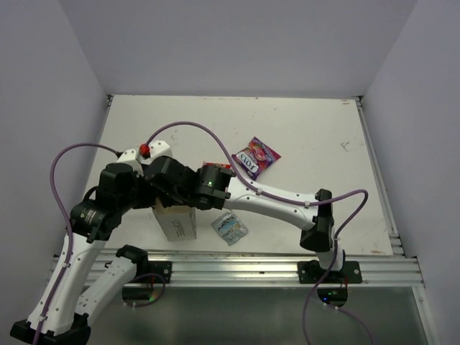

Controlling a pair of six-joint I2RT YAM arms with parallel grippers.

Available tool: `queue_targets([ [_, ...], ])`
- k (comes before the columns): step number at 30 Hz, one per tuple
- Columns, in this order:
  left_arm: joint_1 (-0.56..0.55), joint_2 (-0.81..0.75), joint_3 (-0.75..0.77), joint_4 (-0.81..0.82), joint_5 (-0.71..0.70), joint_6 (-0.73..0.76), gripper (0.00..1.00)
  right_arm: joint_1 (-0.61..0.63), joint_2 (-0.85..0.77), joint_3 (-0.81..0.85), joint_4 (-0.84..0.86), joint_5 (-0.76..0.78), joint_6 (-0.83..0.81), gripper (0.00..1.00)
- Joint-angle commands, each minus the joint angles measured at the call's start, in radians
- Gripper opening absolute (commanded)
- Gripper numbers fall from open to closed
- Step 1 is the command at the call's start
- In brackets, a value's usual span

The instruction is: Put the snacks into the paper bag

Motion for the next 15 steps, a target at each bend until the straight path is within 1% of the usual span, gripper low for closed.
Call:
queue_targets([
  [1,0.000,-0.016,0.006,0.019,0.018,-0.004,0.00,0.019,-0.055,-0.081,0.040,0.035,0.035,0.00],
  [4,0.000,-0.015,0.008,0.021,0.019,0.001,0.00,0.037,-0.061,-0.055,-0.015,0.086,0.011,0.00],
  [5,0.000,-0.015,0.008,0.024,0.021,0.003,0.00,0.039,-0.065,-0.025,-0.029,0.107,0.006,0.04],
  [6,0.000,-0.015,0.006,0.025,0.022,0.004,0.00,0.039,-0.070,-0.006,-0.046,0.119,0.001,0.21],
  [8,0.000,-0.010,0.006,0.028,0.024,0.007,0.00,0.040,-0.085,0.055,-0.098,0.138,-0.005,0.43],
  [9,0.000,-0.010,0.005,0.028,0.024,0.010,0.00,0.039,-0.093,0.077,-0.114,0.145,-0.011,0.60],
  [10,0.000,-0.009,0.005,0.030,0.025,0.012,0.00,0.040,-0.101,0.118,-0.147,0.155,-0.015,0.65],
  [12,0.000,-0.007,0.002,0.031,0.025,0.018,0.00,0.040,-0.124,0.149,-0.181,0.185,-0.031,0.73],
  [15,0.000,-0.004,0.003,0.030,0.025,0.024,0.00,0.039,-0.170,0.164,-0.229,0.217,-0.037,0.78],
])
